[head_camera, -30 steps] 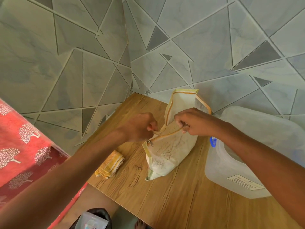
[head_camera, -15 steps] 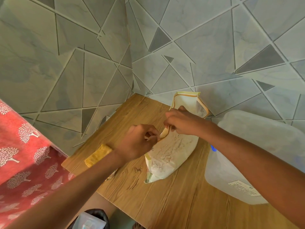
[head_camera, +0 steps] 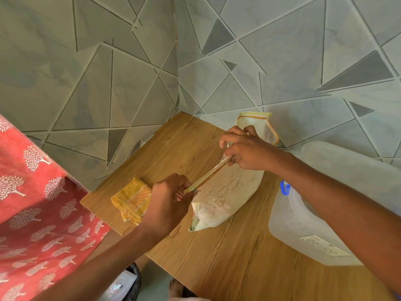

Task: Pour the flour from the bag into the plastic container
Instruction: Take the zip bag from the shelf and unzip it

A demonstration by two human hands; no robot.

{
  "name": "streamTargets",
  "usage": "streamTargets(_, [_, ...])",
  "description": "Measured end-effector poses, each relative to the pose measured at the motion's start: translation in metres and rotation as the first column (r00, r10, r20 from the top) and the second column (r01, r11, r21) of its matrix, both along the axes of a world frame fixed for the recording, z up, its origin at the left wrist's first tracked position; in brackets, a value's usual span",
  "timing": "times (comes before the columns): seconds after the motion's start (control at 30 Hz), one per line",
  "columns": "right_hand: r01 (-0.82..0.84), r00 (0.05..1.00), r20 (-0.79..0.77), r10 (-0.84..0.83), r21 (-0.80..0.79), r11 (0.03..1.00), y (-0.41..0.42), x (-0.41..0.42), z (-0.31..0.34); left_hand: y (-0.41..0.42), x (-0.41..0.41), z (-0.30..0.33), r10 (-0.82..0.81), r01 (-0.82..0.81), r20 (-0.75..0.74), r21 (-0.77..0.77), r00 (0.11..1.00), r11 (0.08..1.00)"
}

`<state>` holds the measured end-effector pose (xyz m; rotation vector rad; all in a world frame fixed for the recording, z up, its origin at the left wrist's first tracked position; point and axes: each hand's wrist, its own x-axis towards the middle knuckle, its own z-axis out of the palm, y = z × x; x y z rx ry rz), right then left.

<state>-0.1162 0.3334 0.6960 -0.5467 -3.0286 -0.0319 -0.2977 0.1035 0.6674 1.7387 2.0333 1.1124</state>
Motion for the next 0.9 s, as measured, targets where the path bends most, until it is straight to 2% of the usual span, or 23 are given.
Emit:
streamTargets(0.07, [-0.004, 1.000, 0.025, 0.005, -0.022, 1.000, -0.004, -0.002, 0.001, -0.001, 0.000, 0.000, -0.004, 0.004, 0.016, 0.018, 1.000, 1.000])
streamTargets(0.23, [-0.048, 0.966, 0.246, 0.081, -0.140, 0.989, -0.035, -0.019, -0.003, -0.003, 0.004, -0.004, -0.036, 0.033, 0.040, 0.075, 0.999, 0.997])
streamTargets(0.37, [-0.111, 0.969, 0.218, 0.117, -0.038, 0.993, -0.038, -0.024, -0.012, -0.004, 0.002, -0.007, -0.031, 0.021, 0.075, 0.121, 0.997, 0.992])
streamTargets(0.47, [-0.133, 0.984, 0.115, 0.140, -0.068, 0.989, -0.031, -0.019, -0.018, -0.002, 0.002, -0.009, -0.023, 0.006, 0.109, 0.151, 0.994, 0.989])
streamTargets(0.67, [-0.098, 0.993, 0.060, 0.101, -0.060, 0.993, -0.023, -0.019, -0.014, 0.007, 0.002, -0.015, 0.019, -0.056, 0.185, 0.197, 0.983, 0.979])
streamTargets(0.8, [-0.070, 0.997, 0.023, 0.071, -0.063, 0.996, -0.019, -0.021, -0.015, 0.016, -0.007, -0.014, 0.010, -0.039, 0.224, 0.127, 0.975, 0.991])
streamTargets(0.9, [-0.050, 0.998, -0.042, 0.046, -0.084, 0.995, -0.013, -0.021, -0.014, 0.021, -0.021, -0.022, -0.063, 0.062, 0.396, 0.016, 0.916, 0.998])
